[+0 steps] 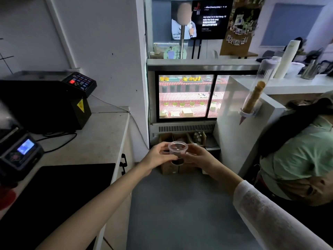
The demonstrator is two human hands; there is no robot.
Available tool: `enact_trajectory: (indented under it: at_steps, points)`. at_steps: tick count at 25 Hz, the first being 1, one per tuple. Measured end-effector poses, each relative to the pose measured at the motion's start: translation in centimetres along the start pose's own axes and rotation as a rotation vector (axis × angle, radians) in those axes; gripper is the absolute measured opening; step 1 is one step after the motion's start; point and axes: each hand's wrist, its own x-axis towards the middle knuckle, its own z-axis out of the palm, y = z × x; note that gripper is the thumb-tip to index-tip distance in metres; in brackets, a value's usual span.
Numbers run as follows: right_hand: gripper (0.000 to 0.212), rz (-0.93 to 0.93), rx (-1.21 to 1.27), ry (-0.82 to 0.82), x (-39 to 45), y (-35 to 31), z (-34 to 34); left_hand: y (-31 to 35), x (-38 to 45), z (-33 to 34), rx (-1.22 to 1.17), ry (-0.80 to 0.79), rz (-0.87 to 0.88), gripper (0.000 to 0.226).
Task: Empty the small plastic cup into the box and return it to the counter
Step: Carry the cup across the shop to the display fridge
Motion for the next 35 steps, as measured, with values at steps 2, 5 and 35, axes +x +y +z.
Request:
enact_trajectory:
  at_steps: [2, 5, 35]
  points:
    - [0.045, 0.003, -0.027, -0.015, 2.5, -0.2, -0.9, -0.1, 2.4, -0.4, 0.003, 0.001, -0.007, 0.056]
    - [0.046, 0.003, -0.038, -0.041, 6.4, -0.8, -2.2, 0.1, 6.5, -1.3, 0.010, 0.010, -0.015, 0.056]
    - [0.045, 0.001, -0.005, -0.016, 42.7, -1.3, -21.3, 1.3, 48.1, -1.4, 0.000, -0.035, -0.075, 0.056]
